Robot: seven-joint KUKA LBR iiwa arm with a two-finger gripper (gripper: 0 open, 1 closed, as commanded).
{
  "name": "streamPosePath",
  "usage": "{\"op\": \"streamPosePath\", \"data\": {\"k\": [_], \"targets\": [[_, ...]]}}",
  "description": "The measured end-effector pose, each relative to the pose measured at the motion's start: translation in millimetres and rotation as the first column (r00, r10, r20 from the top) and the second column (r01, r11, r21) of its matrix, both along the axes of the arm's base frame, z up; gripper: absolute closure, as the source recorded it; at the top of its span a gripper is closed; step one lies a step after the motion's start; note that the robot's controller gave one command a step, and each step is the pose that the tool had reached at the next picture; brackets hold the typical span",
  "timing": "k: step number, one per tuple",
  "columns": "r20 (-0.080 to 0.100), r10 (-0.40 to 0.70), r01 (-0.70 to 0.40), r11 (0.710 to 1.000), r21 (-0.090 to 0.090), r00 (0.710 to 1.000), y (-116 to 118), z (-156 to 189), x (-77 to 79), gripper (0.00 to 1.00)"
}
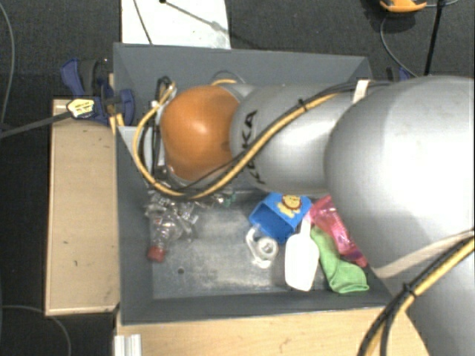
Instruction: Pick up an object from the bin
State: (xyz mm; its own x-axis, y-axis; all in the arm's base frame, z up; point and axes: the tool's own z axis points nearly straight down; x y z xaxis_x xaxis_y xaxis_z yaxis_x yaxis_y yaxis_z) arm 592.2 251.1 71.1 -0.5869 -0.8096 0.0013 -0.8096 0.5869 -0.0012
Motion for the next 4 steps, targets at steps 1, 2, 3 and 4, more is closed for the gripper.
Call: {"op": "streamPosePath", "data": {"k": [1, 2, 3, 4], "targets": [[0.0, -0.001, 0.001, 1.0, 0.0, 1.0, 0.0, 0.0, 0.0, 1.0], [-0.002, -0.001, 0.001, 1.0, 0.0, 1.0, -0.3, 3.5, -1.0, 1.0], [-0.003, -0.004, 0.004, 1.0, 0.002, 1.0, 0.1, 20.6, -1.4, 1.0], [0.006, -0.004, 0.004, 1.0, 0.006, 1.0, 1.0, 31.1, 0.9, 1.0]]}}
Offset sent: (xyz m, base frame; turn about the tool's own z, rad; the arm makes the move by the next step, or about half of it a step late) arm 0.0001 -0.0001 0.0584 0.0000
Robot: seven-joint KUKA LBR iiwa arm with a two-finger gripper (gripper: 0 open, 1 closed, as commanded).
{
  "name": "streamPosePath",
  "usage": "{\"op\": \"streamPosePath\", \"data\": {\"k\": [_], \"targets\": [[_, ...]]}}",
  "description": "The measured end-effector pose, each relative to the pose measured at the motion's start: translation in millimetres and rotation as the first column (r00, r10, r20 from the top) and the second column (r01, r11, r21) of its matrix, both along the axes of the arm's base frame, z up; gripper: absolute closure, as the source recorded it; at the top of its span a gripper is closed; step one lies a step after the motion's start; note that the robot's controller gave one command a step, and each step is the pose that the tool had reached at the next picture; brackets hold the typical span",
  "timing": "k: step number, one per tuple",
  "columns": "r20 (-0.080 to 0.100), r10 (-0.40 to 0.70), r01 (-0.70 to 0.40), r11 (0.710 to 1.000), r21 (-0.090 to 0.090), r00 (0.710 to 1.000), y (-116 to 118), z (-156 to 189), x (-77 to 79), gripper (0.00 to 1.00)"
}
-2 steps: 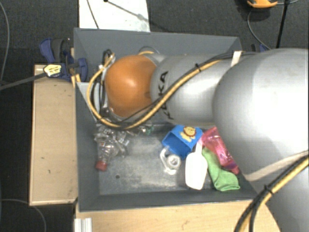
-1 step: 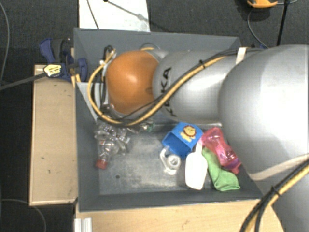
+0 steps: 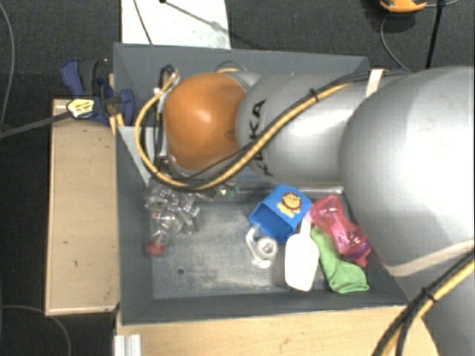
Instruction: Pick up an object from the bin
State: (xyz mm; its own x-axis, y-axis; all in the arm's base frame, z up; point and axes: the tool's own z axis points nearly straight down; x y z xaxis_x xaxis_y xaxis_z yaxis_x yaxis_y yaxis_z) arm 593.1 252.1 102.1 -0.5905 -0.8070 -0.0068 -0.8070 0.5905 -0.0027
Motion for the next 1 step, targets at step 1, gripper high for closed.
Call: {"op": "streamPosePath", "data": {"k": [1], "targets": [[0.002, -0.005, 0.005, 1.0, 0.001, 1.0, 0.1, 51.1, -0.1, 1.0]]}}
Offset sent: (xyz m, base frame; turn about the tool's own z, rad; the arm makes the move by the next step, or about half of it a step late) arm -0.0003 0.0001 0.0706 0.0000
